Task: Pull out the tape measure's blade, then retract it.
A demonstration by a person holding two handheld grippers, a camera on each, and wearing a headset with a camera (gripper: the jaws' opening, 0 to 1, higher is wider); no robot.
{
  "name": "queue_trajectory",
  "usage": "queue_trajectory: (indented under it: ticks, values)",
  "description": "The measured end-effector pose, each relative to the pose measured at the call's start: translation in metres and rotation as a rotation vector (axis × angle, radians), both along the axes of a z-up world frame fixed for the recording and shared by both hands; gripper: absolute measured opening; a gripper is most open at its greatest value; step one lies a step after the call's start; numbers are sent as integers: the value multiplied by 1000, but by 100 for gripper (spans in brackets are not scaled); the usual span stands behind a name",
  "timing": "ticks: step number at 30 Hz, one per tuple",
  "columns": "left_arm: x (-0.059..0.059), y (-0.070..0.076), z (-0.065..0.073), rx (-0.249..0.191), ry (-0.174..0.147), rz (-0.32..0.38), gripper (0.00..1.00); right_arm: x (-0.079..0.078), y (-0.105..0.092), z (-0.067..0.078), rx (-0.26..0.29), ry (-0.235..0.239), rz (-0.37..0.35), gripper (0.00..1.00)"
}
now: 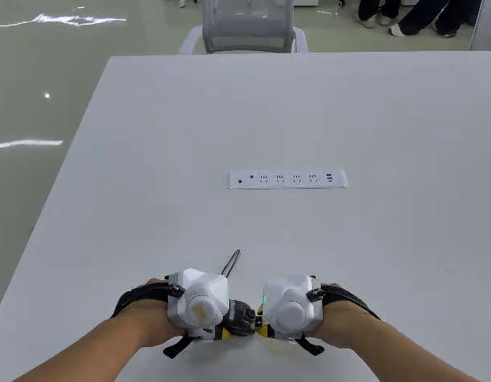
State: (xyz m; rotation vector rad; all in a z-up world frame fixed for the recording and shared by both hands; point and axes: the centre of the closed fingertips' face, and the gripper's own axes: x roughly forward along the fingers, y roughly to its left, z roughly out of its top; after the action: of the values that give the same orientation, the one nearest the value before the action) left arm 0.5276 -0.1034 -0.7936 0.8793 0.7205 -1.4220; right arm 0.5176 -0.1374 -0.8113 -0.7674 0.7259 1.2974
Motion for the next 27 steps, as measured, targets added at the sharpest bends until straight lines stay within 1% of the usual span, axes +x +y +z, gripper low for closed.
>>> queue_trajectory:
  ticks: [3,8,9,12,13,16,19,21,23,24,27]
  values:
    - [-1,0,0,-4,-1,2,32,2,1,1,-6,0,-8,14]
    - [0,0,0,-6,1,2,32,2,1,1,0,20,-38,14]
    - [0,0,0,-6,2,2,32,2,1,0,-11,15,-27,13]
    - [0,0,0,-7,4,3,32,2,1,-2,-72,-8,12,12]
    - [0,1,0,-7,4,2,32,2,2,-2,-74,-6,17,12]
    - [0,1,0,-9,3,-4,32,2,0,-2,-62,20,-12,11]
    - [0,1,0,-8,2,-5,32,3,-1,-2,-50,25,-23,11]
    - [0,1,0,-7,1,-5,32,2,-2,-2,-53,17,-15,11]
    - [0,1,0,-5,-2,-4,32,1,-3,-1,-62,13,-22,11]
    - [0,0,-1,0,-4,-8,32,0,-3,-1,-63,2,-13,11]
    - [-1,0,-1,3,-3,-13,32,1,-3,-1,-65,2,-9,11]
